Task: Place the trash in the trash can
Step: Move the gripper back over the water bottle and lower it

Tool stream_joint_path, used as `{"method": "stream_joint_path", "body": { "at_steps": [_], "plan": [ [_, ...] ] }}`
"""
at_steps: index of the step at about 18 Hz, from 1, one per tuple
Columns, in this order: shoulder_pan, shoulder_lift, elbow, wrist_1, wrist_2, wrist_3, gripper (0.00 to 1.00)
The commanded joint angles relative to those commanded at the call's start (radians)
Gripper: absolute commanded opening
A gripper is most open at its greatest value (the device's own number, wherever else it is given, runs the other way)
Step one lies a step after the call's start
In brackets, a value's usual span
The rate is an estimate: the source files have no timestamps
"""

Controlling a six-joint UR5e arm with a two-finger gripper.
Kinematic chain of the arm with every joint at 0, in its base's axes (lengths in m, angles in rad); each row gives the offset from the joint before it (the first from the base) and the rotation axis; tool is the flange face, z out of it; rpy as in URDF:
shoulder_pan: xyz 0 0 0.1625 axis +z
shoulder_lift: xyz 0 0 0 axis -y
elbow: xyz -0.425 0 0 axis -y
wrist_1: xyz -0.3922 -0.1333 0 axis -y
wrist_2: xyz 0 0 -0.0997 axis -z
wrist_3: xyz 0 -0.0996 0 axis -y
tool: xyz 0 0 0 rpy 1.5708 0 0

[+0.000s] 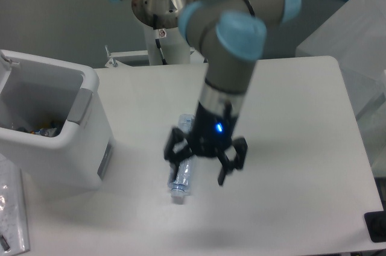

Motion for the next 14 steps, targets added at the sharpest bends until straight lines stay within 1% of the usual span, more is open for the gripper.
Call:
{"method": "stream_joint_path", "body": {
  "at_steps": [2,8,10,13,14],
  "plan": [
    [-0.011,-0.028,0.003,-0.005,0.029,0.0,1.0],
    [-0.044,-0.107,0.028,-0.014,0.051,0.011,1.0],
    [-0.057,-0.111,0.028,-0.044,0.051,0.032,1.0],
    [-0.066,-0.114,0.026,-0.121,0.052,0.084,1.0],
    [-0.071,-0.12,0.026,-0.144,0.072,0.098,1.0]
  ]
}}
